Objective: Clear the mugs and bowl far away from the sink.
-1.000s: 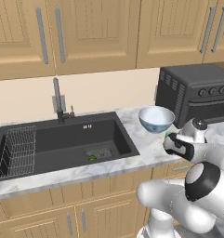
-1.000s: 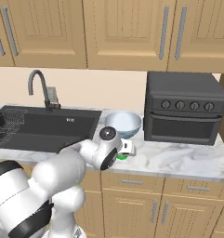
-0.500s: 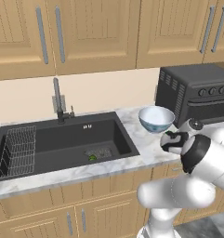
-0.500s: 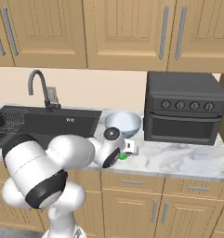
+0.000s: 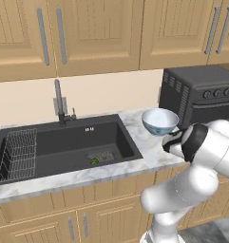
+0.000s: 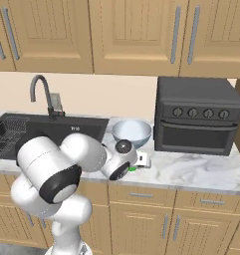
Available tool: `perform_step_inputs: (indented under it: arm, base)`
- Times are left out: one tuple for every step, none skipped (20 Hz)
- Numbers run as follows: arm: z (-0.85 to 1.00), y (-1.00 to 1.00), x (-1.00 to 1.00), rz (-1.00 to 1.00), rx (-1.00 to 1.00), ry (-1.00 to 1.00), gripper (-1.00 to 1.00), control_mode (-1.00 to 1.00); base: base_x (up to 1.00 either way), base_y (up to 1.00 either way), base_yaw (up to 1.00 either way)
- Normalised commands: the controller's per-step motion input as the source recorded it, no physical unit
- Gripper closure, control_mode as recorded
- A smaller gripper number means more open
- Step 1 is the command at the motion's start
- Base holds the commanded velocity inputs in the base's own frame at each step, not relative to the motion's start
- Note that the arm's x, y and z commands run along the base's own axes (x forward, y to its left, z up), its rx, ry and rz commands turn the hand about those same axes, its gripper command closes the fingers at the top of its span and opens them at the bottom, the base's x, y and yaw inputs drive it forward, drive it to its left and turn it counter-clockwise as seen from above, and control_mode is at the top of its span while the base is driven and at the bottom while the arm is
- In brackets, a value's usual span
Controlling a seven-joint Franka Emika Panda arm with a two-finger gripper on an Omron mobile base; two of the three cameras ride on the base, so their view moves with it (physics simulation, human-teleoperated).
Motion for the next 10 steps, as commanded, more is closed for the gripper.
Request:
perform_step_inputs:
  arm:
    - [0.00,0.00,0.02,0.00,0.00,0.08,1.00,-1.00]
    - [-0.01,0.00,0.00,0.00,0.00,0.07,1.00,-1.00]
    - [-0.12,0.09,0.00,0.00,-0.03,0.05,1.00,-1.00]
    - [0.00,0.01,0.00,0.00,-0.02,0.11,1.00,-1.00]
    - [0.00,0.00,0.00,0.00,0.00,0.04,1.00,-1.00]
    - [0.00,0.00,0.00,0.00,0.00,0.07,1.00,-1.00]
    - [0.24,0.00,0.00,0.01,0.00,0.08,1.00,-1.00]
    - [0.39,-0.04,0.00,0.04,0.00,0.08,1.00,-1.00]
    - [0.60,-0.23,0.00,0.10,0.00,0.01,1.00,-1.00]
    - [0.66,-0.25,0.00,0.11,0.00,0.00,1.00,-1.00]
  base:
    - [0.00,0.00,0.00]
    - [0.00,0.00,0.00]
    - [0.00,0.00,0.00]
    - [0.00,0.00,0.00]
    - [0.00,0.00,0.00]
    - [0.00,0.00,0.00]
    - [0.00,0.00,0.00]
    - [0.00,0.00,0.00]
    - [0.00,0.00,0.00]
    - [0.00,0.00,0.00]
